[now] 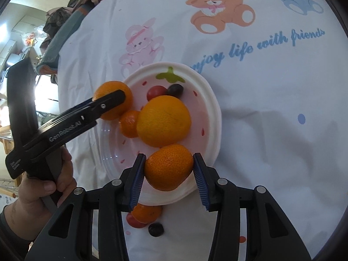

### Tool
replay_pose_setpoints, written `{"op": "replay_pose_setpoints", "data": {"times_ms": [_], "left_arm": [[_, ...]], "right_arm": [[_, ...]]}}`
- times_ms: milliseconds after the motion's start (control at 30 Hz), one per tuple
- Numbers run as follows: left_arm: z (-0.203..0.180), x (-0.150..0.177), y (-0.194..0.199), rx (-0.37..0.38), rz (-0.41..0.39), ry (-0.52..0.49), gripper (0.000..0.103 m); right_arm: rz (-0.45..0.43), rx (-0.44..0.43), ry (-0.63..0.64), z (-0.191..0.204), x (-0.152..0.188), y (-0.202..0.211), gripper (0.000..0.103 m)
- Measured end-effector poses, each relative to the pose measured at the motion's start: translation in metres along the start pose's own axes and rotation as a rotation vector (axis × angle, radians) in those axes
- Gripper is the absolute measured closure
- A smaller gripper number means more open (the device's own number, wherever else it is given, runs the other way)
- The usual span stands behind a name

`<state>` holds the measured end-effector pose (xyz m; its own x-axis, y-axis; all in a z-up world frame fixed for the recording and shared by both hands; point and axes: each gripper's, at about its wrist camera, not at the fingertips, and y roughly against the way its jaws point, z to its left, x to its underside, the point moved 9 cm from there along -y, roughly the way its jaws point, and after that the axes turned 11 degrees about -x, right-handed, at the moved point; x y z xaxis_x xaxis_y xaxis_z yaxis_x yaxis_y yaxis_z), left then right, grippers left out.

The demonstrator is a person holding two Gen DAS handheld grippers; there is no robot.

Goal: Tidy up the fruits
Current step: 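Open the left tool over the plate while the right tool releases the tangerine there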

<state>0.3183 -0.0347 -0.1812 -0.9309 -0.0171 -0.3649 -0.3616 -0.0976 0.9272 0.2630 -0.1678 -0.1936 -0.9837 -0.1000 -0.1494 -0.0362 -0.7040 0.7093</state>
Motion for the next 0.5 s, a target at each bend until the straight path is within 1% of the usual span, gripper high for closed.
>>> {"op": "replay_pose_setpoints", "data": {"times_ms": [100,233,267,300,333,367,400,433,500], "left_arm": [[-0.001,0.0,-0.001,0.009,-0.001,-0.004,0.046],[-0.002,0.0,-0.002,-0.002,-0.002,-0.015,0.044],[-0.002,0.0,-0.002,-0.007,-0.003,-0.022,0.044],[-0.003,0.0,-0.001,-0.011,-0.002,-0.027,0.044],[-0.003,0.001,-0.001,-0.01,0.002,-0.024,0.042],[-0.003,0.001,0.0,-0.004,0.003,-0.019,0.039],[-0.003,0.0,0.001,-0.004,0.001,-0.013,0.029],[-0.002,-0.001,0.004,-0.007,-0.006,-0.009,0.019],[-0.001,-0.003,0.011,-0.015,-0.024,-0.012,0.015]], "right_arm": [[-0.004,-0.007,-0.005,-0.002,0.0,0.001,0.056],[0.0,-0.007,-0.005,-0.004,0.001,0.001,0.056],[0.001,-0.009,-0.009,-0.004,0.0,0.001,0.055],[0.001,-0.012,-0.015,-0.004,0.0,0.001,0.052],[-0.001,-0.014,-0.017,-0.004,0.0,0.002,0.051],[-0.006,-0.014,-0.018,-0.004,-0.001,0.003,0.046],[-0.009,-0.012,-0.018,-0.004,-0.001,0.004,0.039],[-0.012,-0.013,-0.016,-0.003,-0.002,0.005,0.036],[-0.021,-0.005,-0.005,-0.002,-0.003,0.007,0.025]]}}
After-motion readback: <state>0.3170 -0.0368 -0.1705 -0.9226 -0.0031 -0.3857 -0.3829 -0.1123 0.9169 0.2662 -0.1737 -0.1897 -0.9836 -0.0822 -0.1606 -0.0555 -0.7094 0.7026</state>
